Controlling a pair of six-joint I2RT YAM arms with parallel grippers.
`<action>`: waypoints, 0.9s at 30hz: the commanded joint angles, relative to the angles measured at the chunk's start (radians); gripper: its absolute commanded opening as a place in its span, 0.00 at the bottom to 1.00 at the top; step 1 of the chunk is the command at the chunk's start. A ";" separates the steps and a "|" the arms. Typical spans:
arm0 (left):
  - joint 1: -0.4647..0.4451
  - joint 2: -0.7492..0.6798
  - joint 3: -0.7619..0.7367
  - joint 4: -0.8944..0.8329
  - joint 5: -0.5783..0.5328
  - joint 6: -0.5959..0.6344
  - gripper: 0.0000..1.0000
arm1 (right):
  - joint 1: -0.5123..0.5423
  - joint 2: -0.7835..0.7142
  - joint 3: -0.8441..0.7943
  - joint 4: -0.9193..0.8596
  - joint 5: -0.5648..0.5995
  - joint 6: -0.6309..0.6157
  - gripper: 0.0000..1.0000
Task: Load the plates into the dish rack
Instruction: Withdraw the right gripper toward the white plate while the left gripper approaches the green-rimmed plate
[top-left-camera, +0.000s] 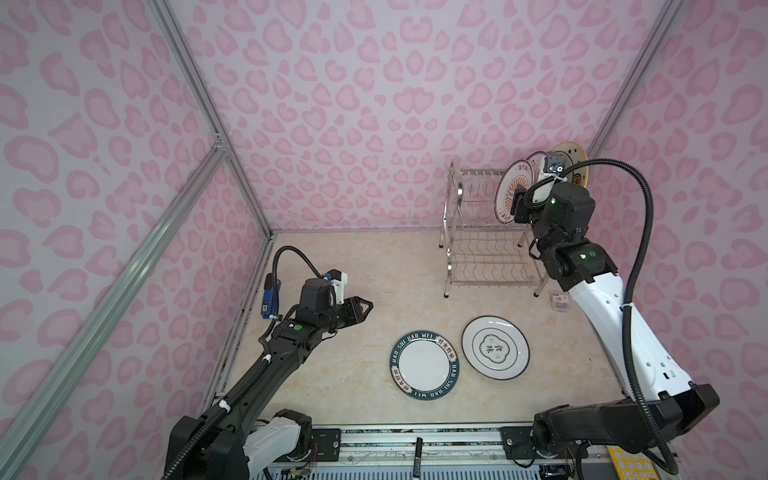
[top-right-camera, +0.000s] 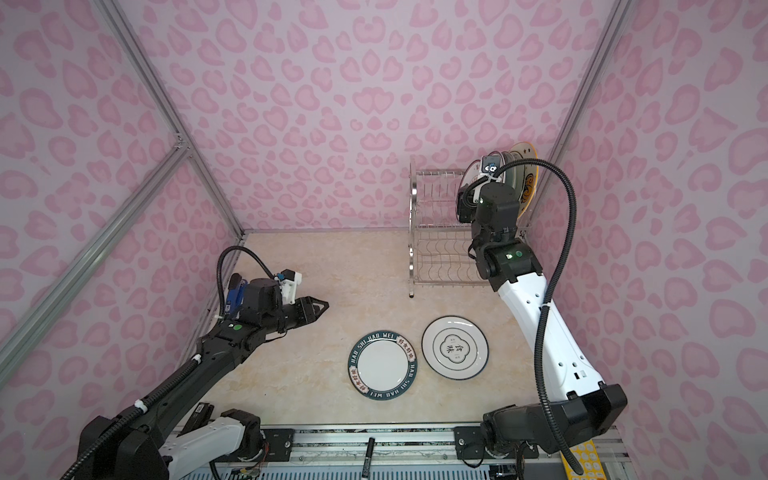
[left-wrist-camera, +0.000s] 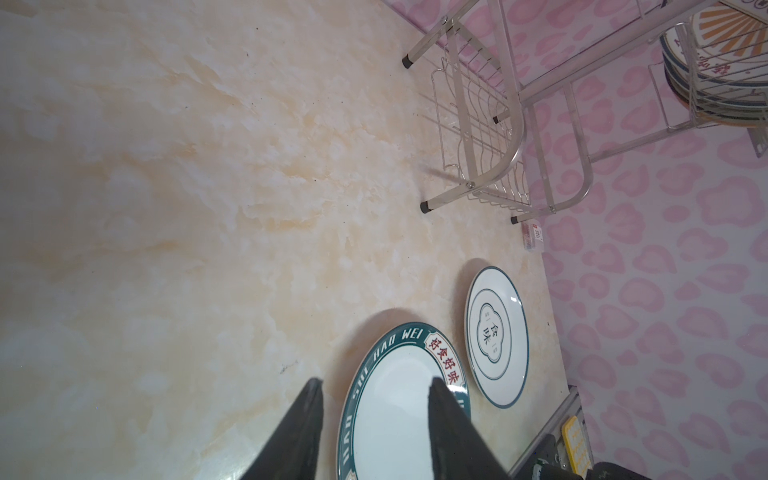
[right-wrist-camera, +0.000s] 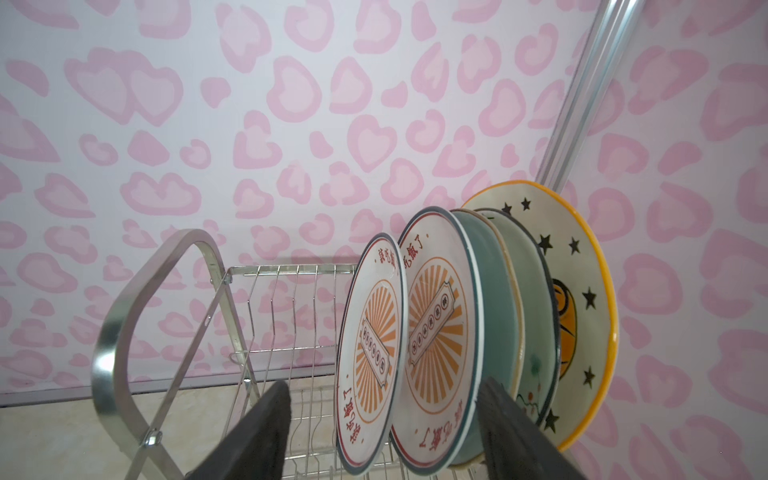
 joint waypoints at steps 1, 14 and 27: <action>0.000 0.000 0.011 -0.003 0.013 0.023 0.44 | 0.022 -0.029 -0.018 0.026 -0.038 0.015 0.72; 0.002 0.001 -0.019 0.069 0.043 0.008 0.44 | 0.118 -0.228 -0.375 0.228 -0.208 0.143 0.73; -0.002 0.031 -0.049 0.157 0.079 -0.020 0.44 | 0.208 -0.374 -0.798 0.297 -0.202 0.349 0.72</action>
